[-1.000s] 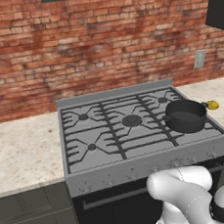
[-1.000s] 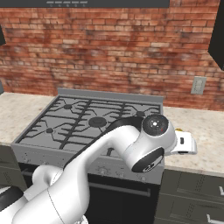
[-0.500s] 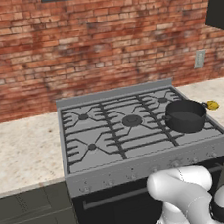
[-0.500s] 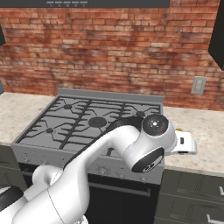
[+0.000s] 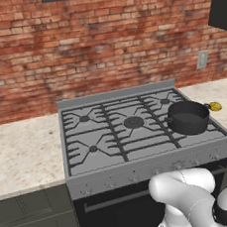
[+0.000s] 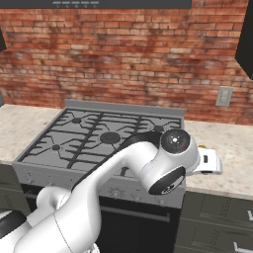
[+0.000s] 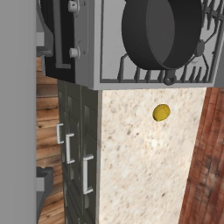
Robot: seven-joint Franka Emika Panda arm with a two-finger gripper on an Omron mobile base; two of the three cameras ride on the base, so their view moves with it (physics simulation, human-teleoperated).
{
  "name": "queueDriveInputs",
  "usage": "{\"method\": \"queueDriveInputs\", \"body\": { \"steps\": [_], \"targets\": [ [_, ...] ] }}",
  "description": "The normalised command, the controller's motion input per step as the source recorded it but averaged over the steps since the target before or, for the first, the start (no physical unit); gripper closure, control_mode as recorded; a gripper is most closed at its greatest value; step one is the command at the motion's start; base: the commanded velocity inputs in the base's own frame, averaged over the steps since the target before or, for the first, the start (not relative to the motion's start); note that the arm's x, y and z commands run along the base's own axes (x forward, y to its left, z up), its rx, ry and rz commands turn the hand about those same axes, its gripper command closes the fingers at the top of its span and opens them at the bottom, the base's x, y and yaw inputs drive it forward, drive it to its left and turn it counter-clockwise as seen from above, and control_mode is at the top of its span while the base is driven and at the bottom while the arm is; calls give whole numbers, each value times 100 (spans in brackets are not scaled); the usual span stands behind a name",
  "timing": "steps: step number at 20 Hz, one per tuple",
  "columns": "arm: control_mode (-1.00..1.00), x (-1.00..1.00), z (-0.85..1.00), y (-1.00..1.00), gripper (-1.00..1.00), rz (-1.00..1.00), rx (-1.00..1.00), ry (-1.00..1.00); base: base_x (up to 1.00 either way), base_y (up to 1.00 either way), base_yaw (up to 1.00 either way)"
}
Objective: Turn on the burner for the pot on the stove. Wait thirty seconds for the pot to heat up. Then add the lemon to the pot.
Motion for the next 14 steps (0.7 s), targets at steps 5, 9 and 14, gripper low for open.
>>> {"method": "queueDriveInputs", "body": {
  "steps": [5,9,14],
  "targets": [
    [-100,0,0,0,-100,0,0,0,0,0,0],
    [-100,0,0,0,-100,0,0,0,0,0,0],
    [-100,0,0,0,-100,0,0,0,0,0,0]
  ]
}}
